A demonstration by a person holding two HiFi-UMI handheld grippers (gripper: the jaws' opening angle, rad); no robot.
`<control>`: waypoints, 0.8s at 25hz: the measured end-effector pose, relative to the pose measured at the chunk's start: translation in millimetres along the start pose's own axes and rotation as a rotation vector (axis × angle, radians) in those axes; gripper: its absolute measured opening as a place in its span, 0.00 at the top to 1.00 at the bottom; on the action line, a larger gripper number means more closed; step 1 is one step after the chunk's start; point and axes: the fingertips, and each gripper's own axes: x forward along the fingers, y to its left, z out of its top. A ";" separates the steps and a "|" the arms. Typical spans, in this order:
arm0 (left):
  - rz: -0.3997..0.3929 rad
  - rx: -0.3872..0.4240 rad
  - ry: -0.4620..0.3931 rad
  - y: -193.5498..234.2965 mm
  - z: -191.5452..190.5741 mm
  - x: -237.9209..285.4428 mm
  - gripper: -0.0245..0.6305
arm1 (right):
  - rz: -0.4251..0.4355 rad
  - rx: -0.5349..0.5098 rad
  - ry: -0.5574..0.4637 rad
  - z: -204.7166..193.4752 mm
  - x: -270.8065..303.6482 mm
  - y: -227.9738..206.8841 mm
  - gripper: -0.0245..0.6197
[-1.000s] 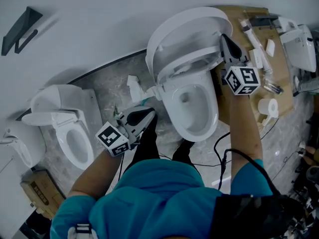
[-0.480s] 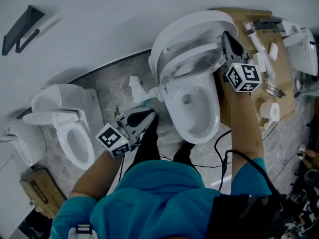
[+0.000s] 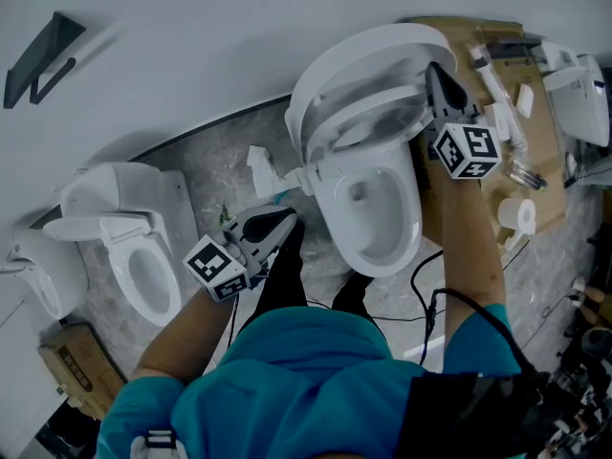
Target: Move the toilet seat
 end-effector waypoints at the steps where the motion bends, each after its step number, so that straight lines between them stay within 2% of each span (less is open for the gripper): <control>1: -0.002 0.003 0.001 -1.0 1.3 0.8 0.96 | 0.001 0.000 0.005 -0.1 -0.6 0.4 0.96; 7: -0.002 0.037 -0.005 -10.6 18.5 2.0 0.96 | 0.008 0.043 0.036 -4.8 -10.8 -4.4 0.96; 12: -0.001 0.069 -0.020 -21.4 35.9 0.4 0.96 | -0.033 0.121 0.000 11.5 -33.6 -22.1 0.96; 20: -0.060 0.134 -0.051 -63.5 69.3 15.9 0.96 | 0.031 0.131 0.011 47.5 -114.7 5.6 0.96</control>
